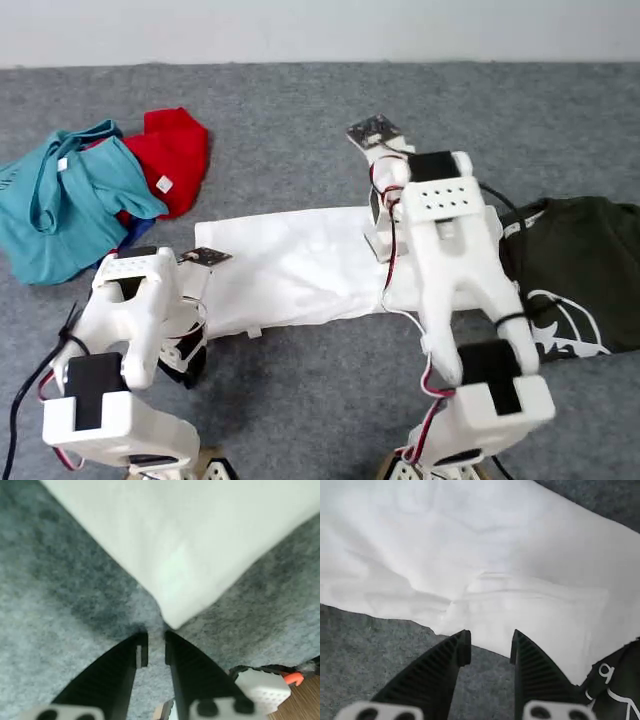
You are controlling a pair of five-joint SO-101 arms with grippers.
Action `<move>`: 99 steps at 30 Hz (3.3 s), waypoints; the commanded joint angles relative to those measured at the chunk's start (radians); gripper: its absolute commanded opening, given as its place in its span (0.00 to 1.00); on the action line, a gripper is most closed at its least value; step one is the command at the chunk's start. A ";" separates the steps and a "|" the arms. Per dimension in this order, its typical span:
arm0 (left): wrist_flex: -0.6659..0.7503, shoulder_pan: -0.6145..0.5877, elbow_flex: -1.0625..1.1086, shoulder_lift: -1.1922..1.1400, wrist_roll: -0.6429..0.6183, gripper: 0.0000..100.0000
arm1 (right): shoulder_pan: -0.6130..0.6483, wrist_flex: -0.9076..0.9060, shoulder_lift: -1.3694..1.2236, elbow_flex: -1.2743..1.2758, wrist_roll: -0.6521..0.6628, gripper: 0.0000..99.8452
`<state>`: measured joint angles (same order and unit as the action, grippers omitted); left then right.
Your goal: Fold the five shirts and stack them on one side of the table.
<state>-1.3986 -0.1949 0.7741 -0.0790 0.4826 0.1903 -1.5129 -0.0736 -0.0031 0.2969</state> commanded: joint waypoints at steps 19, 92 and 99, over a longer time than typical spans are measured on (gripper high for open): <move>-0.354 -0.147 -0.763 -0.054 -0.046 0.13 | -0.325 -0.213 0.084 -0.037 0.110 0.18; -0.358 0.006 -1.176 -0.755 -0.247 0.01 | -0.349 -0.117 0.084 0.150 0.106 0.18; -0.358 -0.187 -1.170 -0.624 -0.157 0.01 | -0.426 -0.114 0.084 0.147 0.112 0.18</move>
<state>-1.7392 -0.2823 -0.3874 -0.7649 0.2708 -0.2087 -1.6387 -0.0399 0.1550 0.3982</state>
